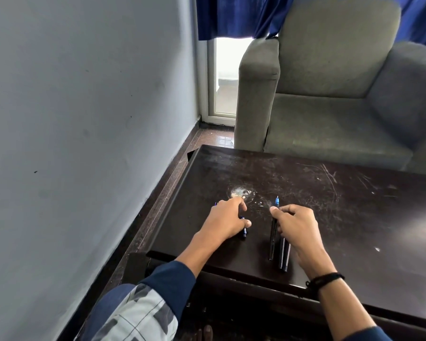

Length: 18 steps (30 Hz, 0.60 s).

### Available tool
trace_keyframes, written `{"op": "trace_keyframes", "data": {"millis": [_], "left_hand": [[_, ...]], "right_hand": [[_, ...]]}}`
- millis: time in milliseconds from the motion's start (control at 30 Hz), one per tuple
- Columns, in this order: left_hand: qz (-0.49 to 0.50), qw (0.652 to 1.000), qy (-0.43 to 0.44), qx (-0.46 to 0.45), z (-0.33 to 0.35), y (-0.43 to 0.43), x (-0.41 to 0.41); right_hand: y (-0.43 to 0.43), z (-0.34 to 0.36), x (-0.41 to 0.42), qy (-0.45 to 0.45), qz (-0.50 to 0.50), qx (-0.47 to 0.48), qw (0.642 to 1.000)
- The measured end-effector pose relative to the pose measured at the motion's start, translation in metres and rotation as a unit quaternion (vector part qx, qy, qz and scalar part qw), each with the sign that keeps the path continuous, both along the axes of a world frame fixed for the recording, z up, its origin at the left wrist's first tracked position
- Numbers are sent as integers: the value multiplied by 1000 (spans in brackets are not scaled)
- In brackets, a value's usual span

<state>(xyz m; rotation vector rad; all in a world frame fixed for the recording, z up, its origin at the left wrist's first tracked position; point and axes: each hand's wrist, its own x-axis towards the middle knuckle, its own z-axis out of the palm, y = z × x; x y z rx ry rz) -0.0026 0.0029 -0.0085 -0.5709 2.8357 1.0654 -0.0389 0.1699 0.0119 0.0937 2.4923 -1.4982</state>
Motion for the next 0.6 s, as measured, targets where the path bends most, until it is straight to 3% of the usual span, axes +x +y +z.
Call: {"op": "trace_keyframes", "data": {"millis": [233,300,433,500,600], "left_hand": [[7,999,31,-21,1,-1,1],[12,998,57,37,7,0,1],[-45,967,72,241,18,2,5],[-86,958,71,266,21,3,7],[-106,962,96,234,19,2,6]], "right_hand": [[4,-3,-6,1,-18,-41,999],[5,-3,-8,-3,-20,-64,998],[6,4,-10,-24,-31,-141,989],[7,10,-9,-44,-43,-190,980],[8,14,-7,-75,-60,-251,963]]}}
